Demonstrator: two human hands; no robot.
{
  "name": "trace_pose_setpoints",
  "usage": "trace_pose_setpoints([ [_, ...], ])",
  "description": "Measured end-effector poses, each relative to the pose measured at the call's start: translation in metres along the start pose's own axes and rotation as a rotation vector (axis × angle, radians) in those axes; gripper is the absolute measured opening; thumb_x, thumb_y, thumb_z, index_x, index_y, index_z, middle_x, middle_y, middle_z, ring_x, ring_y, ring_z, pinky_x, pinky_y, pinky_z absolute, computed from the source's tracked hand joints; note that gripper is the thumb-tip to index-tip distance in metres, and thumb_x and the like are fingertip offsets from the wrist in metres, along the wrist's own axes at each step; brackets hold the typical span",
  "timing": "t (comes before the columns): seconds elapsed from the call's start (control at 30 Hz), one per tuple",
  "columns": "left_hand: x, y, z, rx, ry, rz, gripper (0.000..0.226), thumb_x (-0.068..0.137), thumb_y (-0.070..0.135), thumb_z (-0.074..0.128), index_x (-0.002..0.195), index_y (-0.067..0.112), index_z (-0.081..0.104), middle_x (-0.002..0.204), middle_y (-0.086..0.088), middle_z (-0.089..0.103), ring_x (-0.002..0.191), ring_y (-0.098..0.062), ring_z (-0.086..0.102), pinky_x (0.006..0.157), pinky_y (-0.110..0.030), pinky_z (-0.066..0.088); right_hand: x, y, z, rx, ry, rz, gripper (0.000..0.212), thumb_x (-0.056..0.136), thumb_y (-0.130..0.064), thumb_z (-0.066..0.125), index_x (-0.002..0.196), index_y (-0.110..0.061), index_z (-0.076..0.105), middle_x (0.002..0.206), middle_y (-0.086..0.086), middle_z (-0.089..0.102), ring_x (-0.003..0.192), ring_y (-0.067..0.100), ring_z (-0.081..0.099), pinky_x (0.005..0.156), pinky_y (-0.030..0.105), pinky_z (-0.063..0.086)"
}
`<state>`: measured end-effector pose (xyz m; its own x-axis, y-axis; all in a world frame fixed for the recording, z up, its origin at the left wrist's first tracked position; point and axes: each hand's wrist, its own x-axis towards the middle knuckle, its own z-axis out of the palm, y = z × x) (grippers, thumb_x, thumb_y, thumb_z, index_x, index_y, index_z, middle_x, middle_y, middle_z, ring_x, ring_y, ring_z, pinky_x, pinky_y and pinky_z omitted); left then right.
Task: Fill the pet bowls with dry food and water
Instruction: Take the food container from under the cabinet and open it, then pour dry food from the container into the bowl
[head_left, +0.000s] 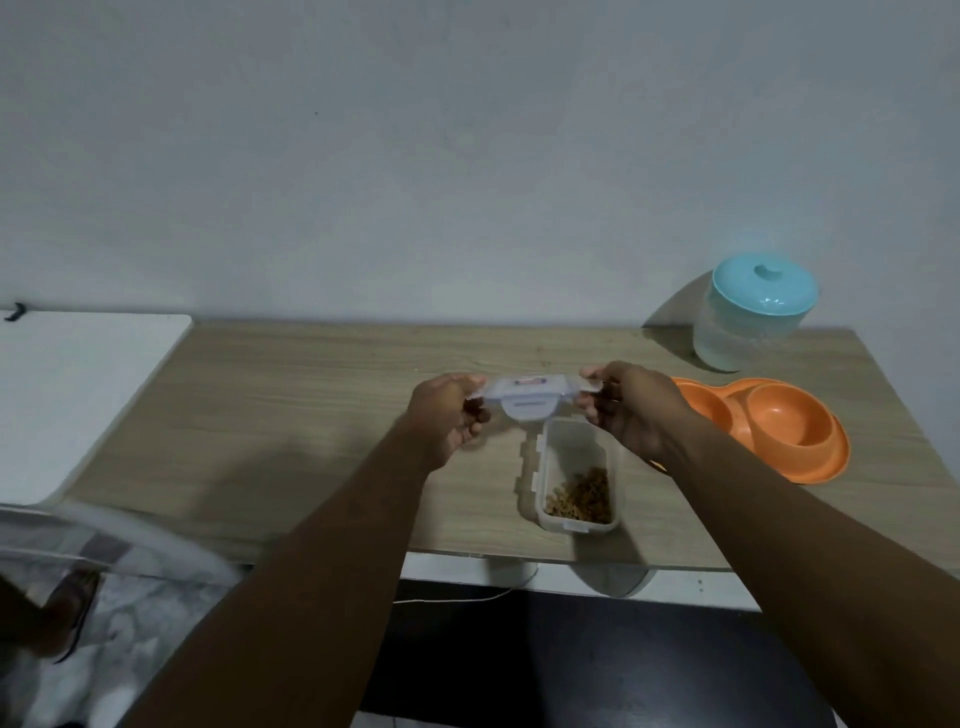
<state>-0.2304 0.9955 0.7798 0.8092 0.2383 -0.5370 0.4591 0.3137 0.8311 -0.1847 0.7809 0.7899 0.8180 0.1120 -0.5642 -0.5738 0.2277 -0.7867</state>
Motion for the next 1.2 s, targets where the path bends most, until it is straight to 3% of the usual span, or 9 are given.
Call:
trace_pose_setpoints([
  [0.1,-0.009,0.016,-0.022,-0.114,0.015,-0.054,0.016,0.092,0.02,0.05,0.087,0.01,0.061,0.073,-0.006,0.057,0.059,-0.019,0.055,0.059,-0.027,0.042,0.002,-0.002,0.015,-0.003,-0.144,0.098,0.028,0.093,-0.002,0.038,0.111,0.003,0.059,0.109,0.02,0.072,0.096,0.026,0.074,0.068,0.03,0.056],
  [0.2,-0.014,0.018,-0.045,-0.138,0.0,-0.07,0.032,0.094,0.031,0.048,0.094,0.003,0.064,0.084,-0.01,0.068,0.073,-0.023,0.062,0.07,-0.03,0.047,0.002,0.009,0.03,-0.334,-0.16,0.025,0.018,0.093,-0.006,0.056,0.099,0.006,0.068,0.1,0.021,0.076,0.082,0.024,0.074,0.061,0.028,0.053],
  [0.33,-0.018,-0.002,-0.063,0.286,0.13,0.002,0.021,0.09,0.008,0.056,0.07,0.005,0.062,0.065,-0.011,0.063,0.051,-0.018,0.058,0.049,-0.022,0.046,0.008,0.033,0.046,-1.193,-0.031,-0.309,0.026,0.087,-0.035,0.071,0.069,-0.016,0.072,0.074,0.006,0.072,0.083,0.026,0.067,0.064,0.029,0.049],
  [0.4,-0.009,-0.02,-0.074,0.491,0.226,0.093,0.027,0.086,0.011,0.065,0.059,0.005,0.065,0.056,-0.012,0.061,0.041,-0.02,0.056,0.047,-0.025,0.049,0.007,0.048,0.057,-1.498,0.044,-0.356,0.028,0.085,-0.047,0.067,0.086,-0.02,0.075,0.1,0.006,0.066,0.109,0.032,0.055,0.087,0.04,0.047],
  [0.5,-0.002,-0.04,-0.08,0.856,0.312,0.123,0.029,0.083,0.025,0.067,0.07,0.0,0.071,0.074,-0.019,0.07,0.072,-0.033,0.069,0.072,-0.035,0.056,0.006,0.068,0.065,-1.758,0.076,-0.397,0.04,0.084,-0.049,0.065,0.11,-0.019,0.067,0.128,0.01,0.048,0.127,0.035,0.035,0.101,0.051,0.032],
  [0.67,0.004,-0.063,-0.078,0.957,0.297,0.074,0.027,0.082,0.026,0.067,0.072,0.002,0.066,0.085,-0.018,0.07,0.09,-0.033,0.067,0.071,-0.025,0.044,0.01,0.086,0.061,-1.895,0.026,-0.413,0.056,0.085,-0.041,0.066,0.135,-0.02,0.05,0.148,0.012,0.034,0.147,0.037,0.013,0.113,0.064,0.015],
  [0.83,0.012,-0.078,-0.072,1.074,0.251,0.145,0.027,0.086,0.023,0.062,0.091,-0.002,0.072,0.098,-0.02,0.069,0.099,-0.036,0.065,0.087,-0.034,0.05,0.024,0.101,0.057,-1.905,0.023,-0.359,0.061,0.085,-0.048,0.063,0.139,-0.021,0.048,0.152,0.011,0.033,0.149,0.037,0.009,0.113,0.067,0.011],
  [0.97,0.017,-0.078,-0.07,1.04,0.282,0.18,0.028,0.088,0.024,0.063,0.111,0.01,0.07,0.117,-0.009,0.068,0.112,-0.029,0.062,0.093,-0.031,0.046,0.026,0.099,0.048,-1.81,0.042,-0.452,0.052,0.087,-0.054,0.057,0.129,-0.023,0.056,0.147,0.01,0.04,0.146,0.034,0.019,0.113,0.065,0.014],
  [1.2,0.009,-0.076,-0.045,0.998,0.402,0.4,0.03,0.087,0.03,0.065,0.113,0.014,0.065,0.109,-0.011,0.061,0.103,-0.027,0.06,0.088,-0.034,0.049,0.026,0.057,-0.004,-1.38,0.093,-0.481,0.042,0.094,-0.041,0.056,0.132,-0.022,0.057,0.141,0.01,0.051,0.134,0.033,0.041,0.106,0.049,0.035],
])
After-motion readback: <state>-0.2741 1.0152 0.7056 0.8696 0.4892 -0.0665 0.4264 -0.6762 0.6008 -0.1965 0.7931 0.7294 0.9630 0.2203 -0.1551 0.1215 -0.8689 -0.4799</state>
